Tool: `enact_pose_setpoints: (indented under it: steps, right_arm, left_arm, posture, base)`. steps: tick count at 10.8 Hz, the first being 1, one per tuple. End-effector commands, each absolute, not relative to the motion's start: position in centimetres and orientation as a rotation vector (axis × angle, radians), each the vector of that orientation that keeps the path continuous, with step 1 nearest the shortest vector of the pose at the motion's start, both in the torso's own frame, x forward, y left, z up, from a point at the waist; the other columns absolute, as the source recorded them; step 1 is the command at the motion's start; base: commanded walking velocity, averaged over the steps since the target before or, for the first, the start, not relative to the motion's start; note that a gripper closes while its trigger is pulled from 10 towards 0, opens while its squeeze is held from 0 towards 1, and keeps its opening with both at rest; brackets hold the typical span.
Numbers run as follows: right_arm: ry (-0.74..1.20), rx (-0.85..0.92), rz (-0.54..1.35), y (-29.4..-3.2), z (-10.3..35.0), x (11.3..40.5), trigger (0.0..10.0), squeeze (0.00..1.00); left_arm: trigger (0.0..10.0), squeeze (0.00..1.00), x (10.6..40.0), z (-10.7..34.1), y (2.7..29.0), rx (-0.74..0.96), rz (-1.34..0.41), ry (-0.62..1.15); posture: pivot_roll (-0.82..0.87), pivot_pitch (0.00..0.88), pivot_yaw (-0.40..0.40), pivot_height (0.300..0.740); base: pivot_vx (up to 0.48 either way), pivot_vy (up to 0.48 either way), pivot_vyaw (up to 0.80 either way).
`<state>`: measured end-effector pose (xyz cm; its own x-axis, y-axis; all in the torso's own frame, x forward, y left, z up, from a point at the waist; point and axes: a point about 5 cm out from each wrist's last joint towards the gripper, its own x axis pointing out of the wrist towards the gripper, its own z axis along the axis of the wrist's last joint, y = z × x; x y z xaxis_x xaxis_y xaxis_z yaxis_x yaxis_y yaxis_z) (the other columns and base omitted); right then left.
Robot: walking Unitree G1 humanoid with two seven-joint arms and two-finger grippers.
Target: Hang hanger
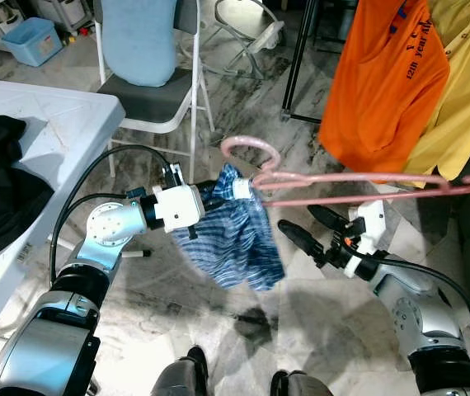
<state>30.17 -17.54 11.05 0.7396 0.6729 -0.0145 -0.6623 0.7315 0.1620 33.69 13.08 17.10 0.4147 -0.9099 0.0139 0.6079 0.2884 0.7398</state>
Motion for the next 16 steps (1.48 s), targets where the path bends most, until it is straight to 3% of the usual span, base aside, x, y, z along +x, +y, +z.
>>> enact_pose_setpoints:
  steps: [1,6,10,11,12,16]
  right_arm:
    - [0.108,0.148,0.731,-17.6,10.1,29.8,10.0,0.00]
    - [0.163,0.117,0.696,-16.6,8.3,30.5,10.0,0.00]
    - [0.268,0.075,0.554,-17.6,6.0,30.8,10.0,0.00]
    - [0.328,0.081,0.482,-18.5,4.7,30.5,5.6,0.00]
    - [0.357,0.091,0.447,-19.2,4.1,30.2,0.0,0.00]
    - [0.329,0.121,0.082,-25.9,5.4,30.7,0.0,0.00]
  left_arm:
    - [0.0,0.00,33.5,17.1,13.1,0.732,-1.069,-0.502]
    - [0.0,0.00,33.0,19.7,11.4,0.680,-1.086,-0.654]
    - [0.0,0.00,33.3,24.3,11.3,0.538,-0.958,-0.798]
    - [0.0,0.00,33.6,25.6,11.9,0.504,-0.908,-0.815]
    - [0.0,0.00,33.9,25.8,12.6,0.528,-0.885,-0.807]
    - [0.0,0.00,34.0,22.3,15.0,0.534,-0.823,-0.645]
  posture:
    - [-0.02,0.224,0.049,0.740]
    - [-0.01,0.228,0.050,0.740]
    - [0.00,0.220,0.036,0.740]
    - [0.01,0.217,0.030,0.740]
    - [0.01,0.214,0.029,0.740]
    - [-0.02,0.192,0.022,0.740]
  base:
    - [0.000,0.000,0.00]
    - [0.000,0.000,0.00]
    - [0.000,0.000,0.00]
    - [0.000,0.000,0.00]
    - [0.000,0.000,0.00]
    - [0.000,0.000,0.00]
